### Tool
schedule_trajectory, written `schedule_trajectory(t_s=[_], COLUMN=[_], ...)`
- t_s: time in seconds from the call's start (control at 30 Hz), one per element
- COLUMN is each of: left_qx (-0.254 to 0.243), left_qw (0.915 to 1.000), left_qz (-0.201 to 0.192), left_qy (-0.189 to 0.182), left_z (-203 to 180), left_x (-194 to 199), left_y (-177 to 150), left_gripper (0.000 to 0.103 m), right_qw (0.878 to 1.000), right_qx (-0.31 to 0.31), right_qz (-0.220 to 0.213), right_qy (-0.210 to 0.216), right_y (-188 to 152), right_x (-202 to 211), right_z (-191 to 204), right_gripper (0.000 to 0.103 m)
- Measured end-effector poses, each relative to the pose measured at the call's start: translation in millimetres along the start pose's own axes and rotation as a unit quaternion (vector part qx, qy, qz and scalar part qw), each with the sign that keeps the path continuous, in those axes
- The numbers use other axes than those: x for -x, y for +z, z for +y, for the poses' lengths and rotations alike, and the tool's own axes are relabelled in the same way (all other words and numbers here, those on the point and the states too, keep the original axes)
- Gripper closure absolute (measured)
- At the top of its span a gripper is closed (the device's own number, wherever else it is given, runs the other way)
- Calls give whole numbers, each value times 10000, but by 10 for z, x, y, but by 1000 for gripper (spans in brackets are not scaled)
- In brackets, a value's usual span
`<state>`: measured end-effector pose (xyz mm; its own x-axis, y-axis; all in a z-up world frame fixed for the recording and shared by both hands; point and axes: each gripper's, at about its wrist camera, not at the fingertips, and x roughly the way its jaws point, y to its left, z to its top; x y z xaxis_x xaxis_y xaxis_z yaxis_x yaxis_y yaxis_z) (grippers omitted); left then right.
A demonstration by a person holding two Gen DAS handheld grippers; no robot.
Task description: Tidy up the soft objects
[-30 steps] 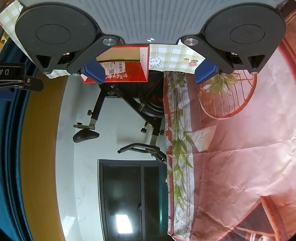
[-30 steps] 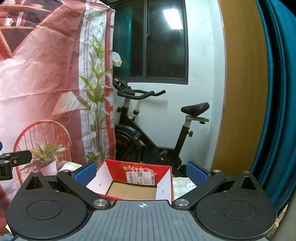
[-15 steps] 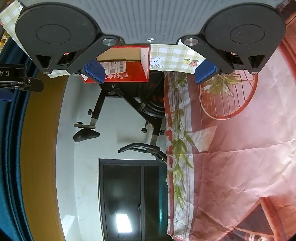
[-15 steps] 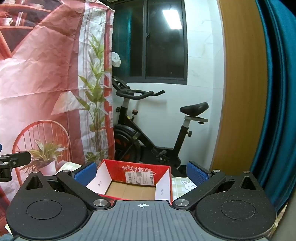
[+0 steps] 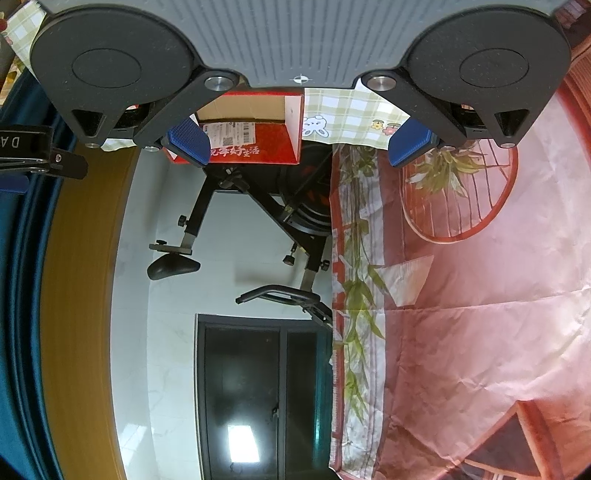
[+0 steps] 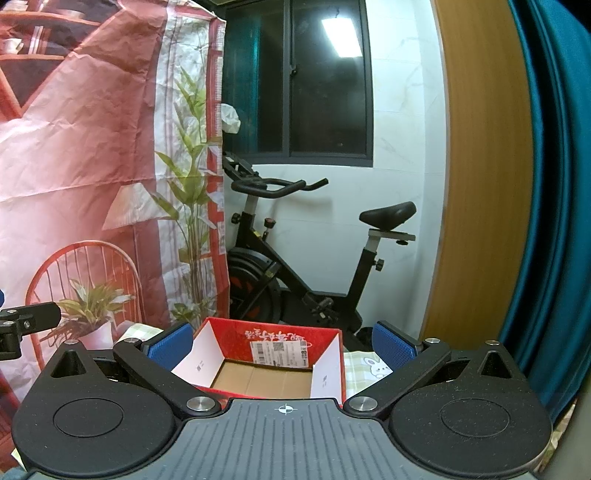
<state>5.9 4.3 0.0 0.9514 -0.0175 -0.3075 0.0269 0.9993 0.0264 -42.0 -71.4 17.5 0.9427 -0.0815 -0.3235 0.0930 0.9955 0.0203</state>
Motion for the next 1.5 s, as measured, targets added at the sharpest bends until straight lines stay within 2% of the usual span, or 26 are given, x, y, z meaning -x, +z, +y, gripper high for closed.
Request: schedule_trajectory(t_s=[0.23,0.9,1.5], left_qx=[16,-84,-71], left_qw=[9999,9999,9999], left_qz=[-81,-78,-72], left_qy=[-120,86,63], left_z=[-52,-32,-26], left_x=[29,9,20], left_y=[-21,-3,-18], left_gripper=[0,0,0], right_qw=[10000,10000,10000], right_qx=[-14,-35,-46], right_qz=[12,13,19], right_qy=[24,25,32], right_y=[-2,-4,-2], right_x=[-3,-9,-10], right_z=[1,-3,-9], right_gripper=[0,0,0])
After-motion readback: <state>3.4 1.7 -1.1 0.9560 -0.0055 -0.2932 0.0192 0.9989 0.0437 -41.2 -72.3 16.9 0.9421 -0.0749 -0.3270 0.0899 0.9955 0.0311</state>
